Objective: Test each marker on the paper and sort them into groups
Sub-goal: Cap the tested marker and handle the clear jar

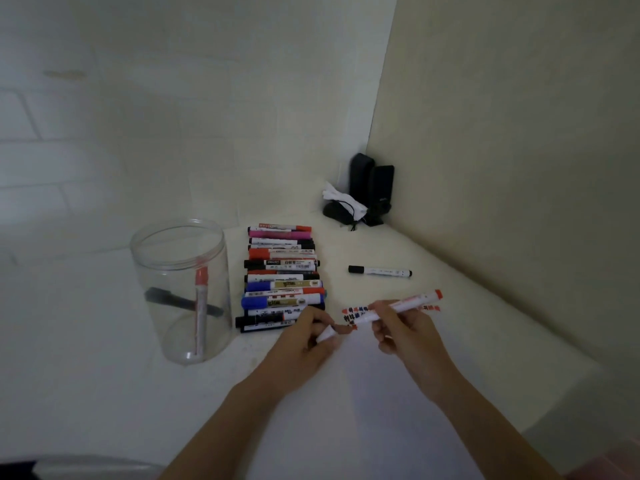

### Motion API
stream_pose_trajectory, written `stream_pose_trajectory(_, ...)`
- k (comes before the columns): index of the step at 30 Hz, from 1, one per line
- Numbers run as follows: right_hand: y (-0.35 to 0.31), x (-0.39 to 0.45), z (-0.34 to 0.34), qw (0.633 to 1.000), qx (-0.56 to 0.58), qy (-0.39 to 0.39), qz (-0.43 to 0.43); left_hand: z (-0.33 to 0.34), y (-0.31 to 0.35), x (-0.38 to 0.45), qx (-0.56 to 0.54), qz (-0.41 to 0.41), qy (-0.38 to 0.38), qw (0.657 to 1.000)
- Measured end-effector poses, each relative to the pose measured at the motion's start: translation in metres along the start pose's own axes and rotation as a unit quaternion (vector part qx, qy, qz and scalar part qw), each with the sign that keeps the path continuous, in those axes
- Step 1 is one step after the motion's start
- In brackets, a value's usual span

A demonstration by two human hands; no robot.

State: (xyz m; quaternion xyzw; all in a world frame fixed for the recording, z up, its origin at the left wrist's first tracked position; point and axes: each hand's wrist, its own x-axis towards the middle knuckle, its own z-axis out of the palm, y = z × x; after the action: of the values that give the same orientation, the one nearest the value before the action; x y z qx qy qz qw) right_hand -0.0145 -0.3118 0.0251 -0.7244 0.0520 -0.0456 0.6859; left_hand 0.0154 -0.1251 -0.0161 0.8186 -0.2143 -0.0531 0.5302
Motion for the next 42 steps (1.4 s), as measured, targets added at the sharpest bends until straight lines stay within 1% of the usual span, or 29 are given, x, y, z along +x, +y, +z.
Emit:
stream_pose_trajectory(4,-0.002,-0.007,0.007,1.000,0.009,0.001,-0.008,-0.001,0.004,-0.001,-0.065,-0.010,0.014,0.998)
stream_pose_trajectory(10,0.000,-0.008,0.016,1.000,0.017,-0.006,-0.004,-0.002,0.006,-0.004,-0.090,0.012,0.023,0.996)
stream_pose_trajectory(14,0.003,-0.009,0.019,1.000,-0.018,-0.003,-0.005,-0.002,0.001,-0.002,-0.089,0.039,0.024,0.995)
stream_pose_trajectory(20,0.009,-0.008,0.024,0.996,-0.083,0.010,-0.015,-0.001,-0.005,-0.001,-0.108,0.049,0.045,0.992)
stream_pose_trajectory(24,0.013,-0.007,0.032,0.998,-0.055,0.001,0.015,0.000,-0.010,-0.002,-0.120,0.060,0.054,0.989)
stream_pose_trajectory(27,0.015,-0.007,0.034,0.998,-0.059,-0.019,0.019,0.000,-0.012,-0.001,-0.108,0.067,0.062,0.990)
stream_pose_trajectory(31,0.010,-0.008,0.035,0.999,-0.008,-0.036,0.037,-0.003,-0.011,-0.001,-0.096,0.086,0.072,0.989)
stream_pose_trajectory(33,0.006,-0.010,0.034,0.998,-0.002,-0.038,0.057,-0.004,-0.010,0.000,-0.081,0.098,0.089,0.988)
stream_pose_trajectory(34,0.004,-0.011,0.033,0.996,0.011,-0.048,0.072,-0.005,-0.009,0.000,-0.071,0.106,0.103,0.986)
stream_pose_trajectory(36,-0.001,-0.012,0.026,0.988,0.084,-0.064,0.108,-0.007,-0.008,-0.003,-0.050,0.120,0.123,0.984)
stream_pose_trajectory(37,-0.005,-0.013,0.019,0.984,0.118,-0.061,0.119,-0.009,-0.008,-0.006,-0.036,0.122,0.131,0.983)
stream_pose_trajectory(38,-0.008,-0.013,0.011,0.985,0.119,-0.052,0.112,-0.012,-0.009,-0.010,-0.014,0.119,0.138,0.983)
stream_pose_trajectory(39,-0.010,-0.013,0.003,0.994,0.062,-0.044,0.084,-0.016,-0.011,-0.014,0.011,0.116,0.144,0.983)
stream_pose_trajectory(40,-0.011,-0.013,-0.005,0.997,-0.051,-0.042,0.037,-0.020,-0.011,-0.017,0.040,0.118,0.144,0.982)
stream_pose_trajectory(41,-0.013,-0.014,-0.010,0.983,-0.177,-0.053,-0.017,-0.023,-0.010,-0.019,0.074,0.126,0.138,0.980)
stream_pose_trajectory(42,-0.015,-0.013,-0.012,0.955,-0.278,-0.081,-0.070,-0.026,-0.005,-0.020,0.110,0.141,0.129,0.975)
